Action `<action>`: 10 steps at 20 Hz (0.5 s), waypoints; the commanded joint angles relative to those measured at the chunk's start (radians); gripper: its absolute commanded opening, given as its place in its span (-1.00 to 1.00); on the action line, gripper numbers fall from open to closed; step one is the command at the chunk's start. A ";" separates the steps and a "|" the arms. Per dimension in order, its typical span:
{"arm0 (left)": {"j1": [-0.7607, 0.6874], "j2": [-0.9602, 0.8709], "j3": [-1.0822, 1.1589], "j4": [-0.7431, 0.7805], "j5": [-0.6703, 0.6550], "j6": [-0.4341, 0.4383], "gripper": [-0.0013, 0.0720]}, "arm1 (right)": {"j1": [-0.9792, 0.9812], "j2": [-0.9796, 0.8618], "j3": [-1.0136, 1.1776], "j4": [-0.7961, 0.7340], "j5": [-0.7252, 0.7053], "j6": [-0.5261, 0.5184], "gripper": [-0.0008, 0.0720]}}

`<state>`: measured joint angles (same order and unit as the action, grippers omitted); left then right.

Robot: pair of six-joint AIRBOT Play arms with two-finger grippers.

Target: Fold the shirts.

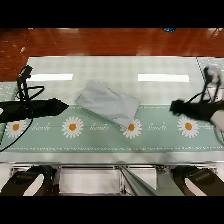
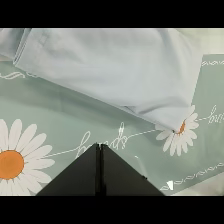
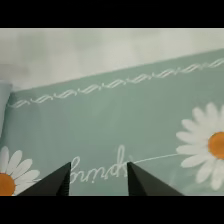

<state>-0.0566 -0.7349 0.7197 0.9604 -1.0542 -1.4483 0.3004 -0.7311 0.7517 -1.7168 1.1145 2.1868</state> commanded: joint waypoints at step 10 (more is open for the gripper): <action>0.000 -0.001 0.000 0.000 -0.004 0.000 -0.90 | 0.000 -0.498 -0.221 1.228 -0.492 -0.697 0.15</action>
<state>-0.0570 -0.7349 0.7197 0.9604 -1.0569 -1.4479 0.3004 -1.1027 0.5201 -0.8383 0.6605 1.7714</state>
